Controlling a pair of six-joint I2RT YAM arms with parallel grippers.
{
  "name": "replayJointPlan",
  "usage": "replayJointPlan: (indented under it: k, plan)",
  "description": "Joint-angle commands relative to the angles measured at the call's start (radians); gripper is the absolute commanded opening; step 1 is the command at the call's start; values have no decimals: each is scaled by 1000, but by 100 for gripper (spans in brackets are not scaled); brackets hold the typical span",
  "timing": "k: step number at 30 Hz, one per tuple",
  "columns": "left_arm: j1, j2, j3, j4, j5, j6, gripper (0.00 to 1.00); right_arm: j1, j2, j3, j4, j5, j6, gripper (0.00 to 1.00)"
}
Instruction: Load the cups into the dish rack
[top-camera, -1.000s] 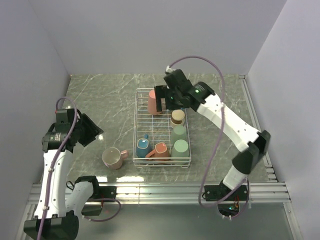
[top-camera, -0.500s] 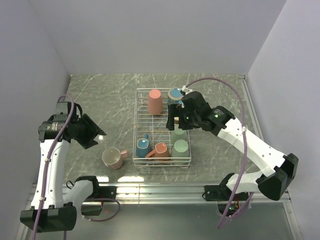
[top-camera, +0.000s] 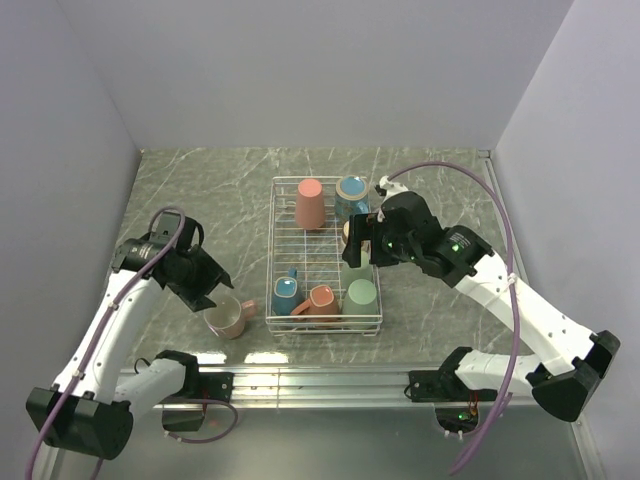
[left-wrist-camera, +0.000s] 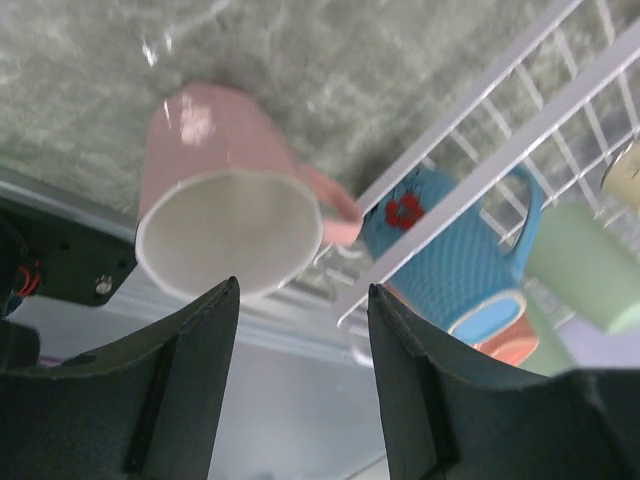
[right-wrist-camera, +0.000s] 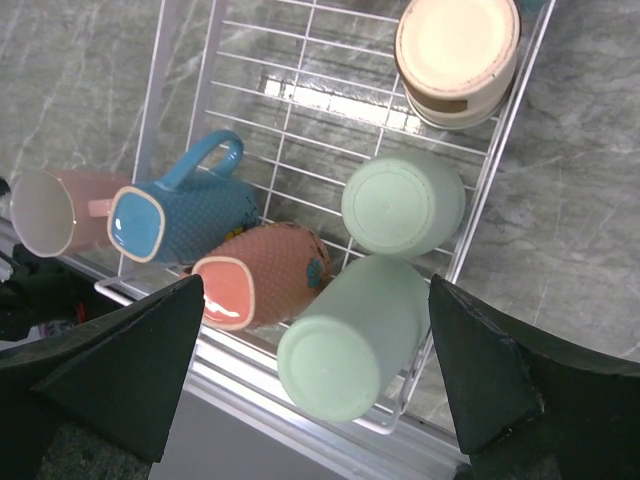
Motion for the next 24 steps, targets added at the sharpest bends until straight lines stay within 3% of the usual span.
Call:
replayJointPlan:
  k: [1, 12, 24]
  plan:
    - [-6, 17, 3, 72, -87, -65, 60, -1, -36, -7, 6, 19, -17, 100]
    - [-10, 107, -52, 102, -104, -36, 59, 1, -26, -4, -14, 28, -40, 100]
    - [-18, 84, -175, 155, -76, -39, 57, -1, 39, 16, -3, 18, -61, 100]
